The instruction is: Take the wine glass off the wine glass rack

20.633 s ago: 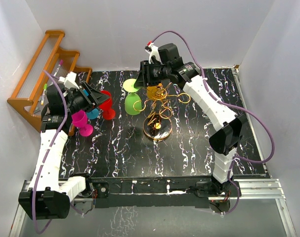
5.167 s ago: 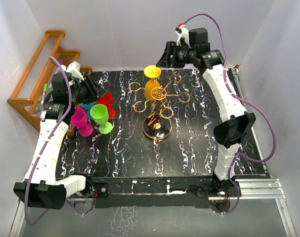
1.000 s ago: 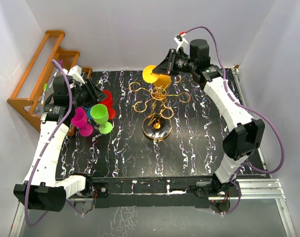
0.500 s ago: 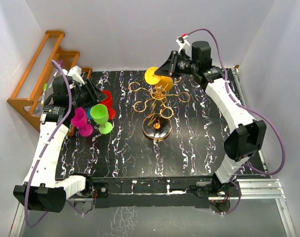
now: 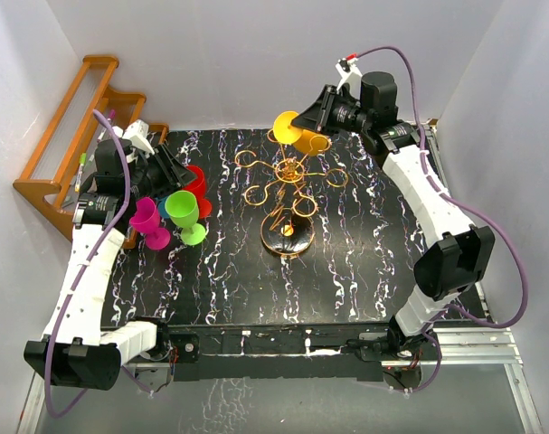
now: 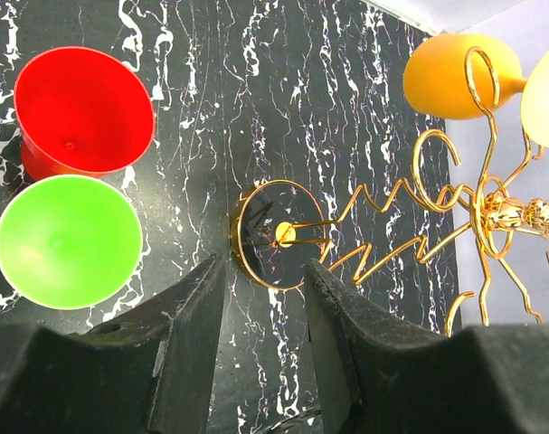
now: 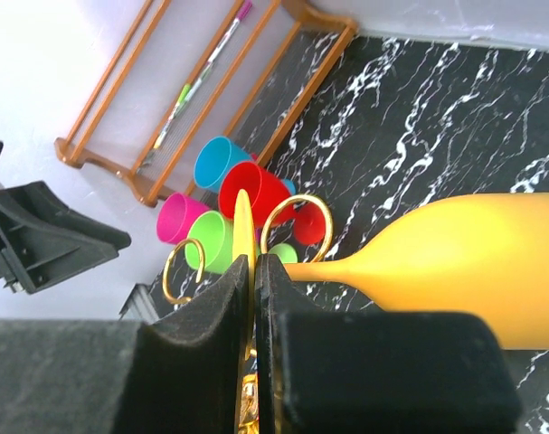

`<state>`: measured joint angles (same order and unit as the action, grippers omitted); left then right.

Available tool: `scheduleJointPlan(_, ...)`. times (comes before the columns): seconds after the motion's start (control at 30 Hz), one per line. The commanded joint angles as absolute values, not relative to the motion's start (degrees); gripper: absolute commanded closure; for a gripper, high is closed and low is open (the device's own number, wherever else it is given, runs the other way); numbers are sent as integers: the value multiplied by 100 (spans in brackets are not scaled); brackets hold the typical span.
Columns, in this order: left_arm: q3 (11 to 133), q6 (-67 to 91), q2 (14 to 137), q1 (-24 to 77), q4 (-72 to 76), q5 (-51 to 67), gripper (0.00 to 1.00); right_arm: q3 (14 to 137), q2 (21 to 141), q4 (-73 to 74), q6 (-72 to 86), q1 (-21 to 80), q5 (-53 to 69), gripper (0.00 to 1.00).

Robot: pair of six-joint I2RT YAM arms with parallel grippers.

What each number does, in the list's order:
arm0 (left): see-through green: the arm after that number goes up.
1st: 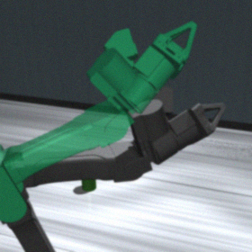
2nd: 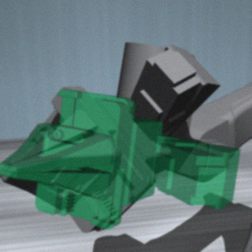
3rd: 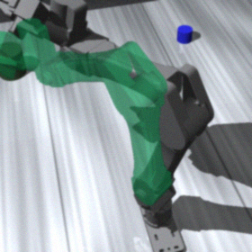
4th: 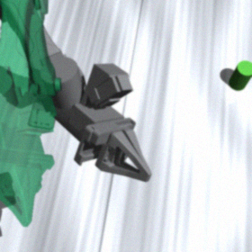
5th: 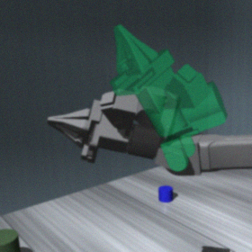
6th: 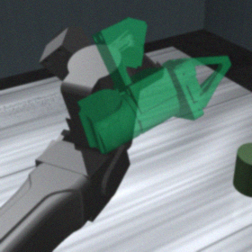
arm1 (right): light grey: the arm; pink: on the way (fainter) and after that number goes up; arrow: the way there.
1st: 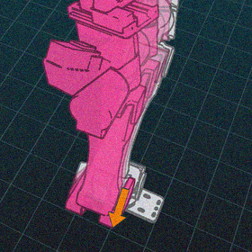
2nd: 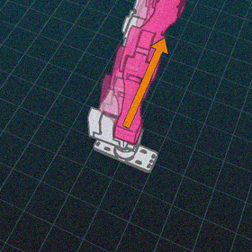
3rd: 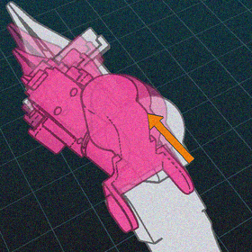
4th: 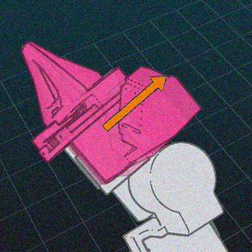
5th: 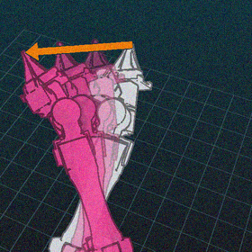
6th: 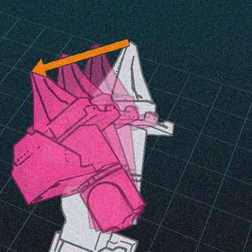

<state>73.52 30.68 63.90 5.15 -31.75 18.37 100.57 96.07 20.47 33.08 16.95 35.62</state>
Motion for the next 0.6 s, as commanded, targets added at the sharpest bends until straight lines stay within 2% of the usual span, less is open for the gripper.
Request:
scheduleJointPlan(0.0, 7601, 3061, 6160, 508, -3242, 1956, 61, 10174, 9209, 1271, 2898, 1668, 3048, 92)
scheduleJointPlan(0.17, 7621, 3078, 5991, 510, -3348, 1917, 61, 9815, 8744, 442, 2463, 1726, 3173, 92)
scheduleJointPlan(0.27, 7652, 3155, 5867, 510, -3414, 1920, 61, 9488, 8270, 29, 1934, 2144, 3145, 92)
scheduleJointPlan(0.43, 7821, 3292, 5605, 510, -3694, 1941, 61, 8986, 7339, 219, -447, 4261, 2041, 92)
scheduleJointPlan(0.57, 8045, 3393, 5302, 509, -4101, 1991, 60, 8328, 6615, 364, -1508, 5658, 1631, 92)
